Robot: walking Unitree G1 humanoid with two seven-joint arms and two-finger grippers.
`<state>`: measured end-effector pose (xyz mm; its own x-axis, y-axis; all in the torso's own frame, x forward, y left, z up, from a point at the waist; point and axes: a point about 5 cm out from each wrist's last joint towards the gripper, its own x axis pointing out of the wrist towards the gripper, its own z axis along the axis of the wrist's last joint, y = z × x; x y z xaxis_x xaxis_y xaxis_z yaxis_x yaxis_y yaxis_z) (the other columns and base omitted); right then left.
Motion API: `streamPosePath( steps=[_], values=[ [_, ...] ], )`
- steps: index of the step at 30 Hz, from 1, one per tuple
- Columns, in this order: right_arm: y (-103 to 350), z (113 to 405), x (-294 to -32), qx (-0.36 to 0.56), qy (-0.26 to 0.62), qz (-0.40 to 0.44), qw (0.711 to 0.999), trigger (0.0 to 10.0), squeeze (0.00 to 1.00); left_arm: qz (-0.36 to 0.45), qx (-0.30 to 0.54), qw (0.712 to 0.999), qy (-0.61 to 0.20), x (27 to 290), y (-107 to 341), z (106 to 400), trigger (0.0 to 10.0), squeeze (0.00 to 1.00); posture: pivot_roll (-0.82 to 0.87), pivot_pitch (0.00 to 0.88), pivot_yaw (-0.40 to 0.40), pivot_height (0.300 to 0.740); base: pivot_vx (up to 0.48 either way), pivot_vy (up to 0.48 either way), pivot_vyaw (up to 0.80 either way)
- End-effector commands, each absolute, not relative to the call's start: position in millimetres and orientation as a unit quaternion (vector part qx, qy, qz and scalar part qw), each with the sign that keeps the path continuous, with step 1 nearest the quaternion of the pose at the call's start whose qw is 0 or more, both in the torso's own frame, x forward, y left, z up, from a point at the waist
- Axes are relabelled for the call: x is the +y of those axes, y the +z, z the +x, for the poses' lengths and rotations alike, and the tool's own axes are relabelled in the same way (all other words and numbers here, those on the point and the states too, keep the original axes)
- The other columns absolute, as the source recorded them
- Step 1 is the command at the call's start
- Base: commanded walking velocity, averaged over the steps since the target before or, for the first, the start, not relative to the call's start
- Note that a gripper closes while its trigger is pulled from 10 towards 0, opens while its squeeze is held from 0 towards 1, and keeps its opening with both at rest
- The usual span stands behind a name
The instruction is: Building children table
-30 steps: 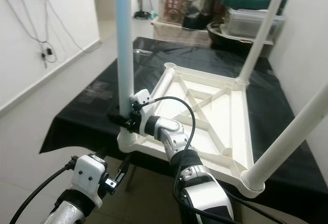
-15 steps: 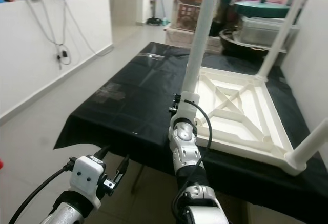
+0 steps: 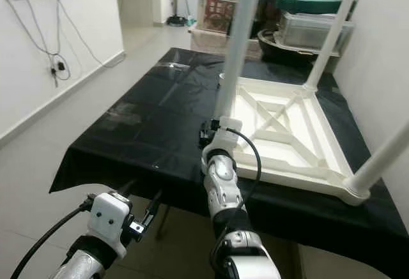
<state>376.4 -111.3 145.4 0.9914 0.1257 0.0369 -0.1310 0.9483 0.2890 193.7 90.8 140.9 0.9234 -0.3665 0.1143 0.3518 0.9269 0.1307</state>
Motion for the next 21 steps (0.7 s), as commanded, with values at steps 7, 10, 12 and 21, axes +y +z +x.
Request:
streamPosePath(
  steps=[7,10,12,21],
  values=[
    [151,368,-90,0.066,0.444,0.078,0.89,10.0,0.0,0.057,-0.06,0.979,-0.188,90,137,194,10.0,0.0,0.15,0.0,-0.085,0.74,0.0,0.0,0.0],
    [147,363,-83,0.087,0.507,0.041,0.857,10.0,0.0,0.057,-0.06,0.978,-0.189,89,137,194,10.0,0.0,0.15,0.0,-0.085,0.74,0.0,0.0,0.0],
    [146,361,-79,0.096,0.532,0.034,0.841,10.0,0.0,0.058,-0.06,0.978,-0.189,88,137,194,10.0,0.0,0.16,0.0,-0.088,0.74,0.0,0.0,0.0],
    [154,378,-70,0.077,0.441,0.012,0.894,0.0,0.0,0.061,-0.063,0.978,-0.187,88,138,193,10.0,0.0,0.16,0.0,-0.1,0.74,0.0,0.0,0.0]
  ],
)
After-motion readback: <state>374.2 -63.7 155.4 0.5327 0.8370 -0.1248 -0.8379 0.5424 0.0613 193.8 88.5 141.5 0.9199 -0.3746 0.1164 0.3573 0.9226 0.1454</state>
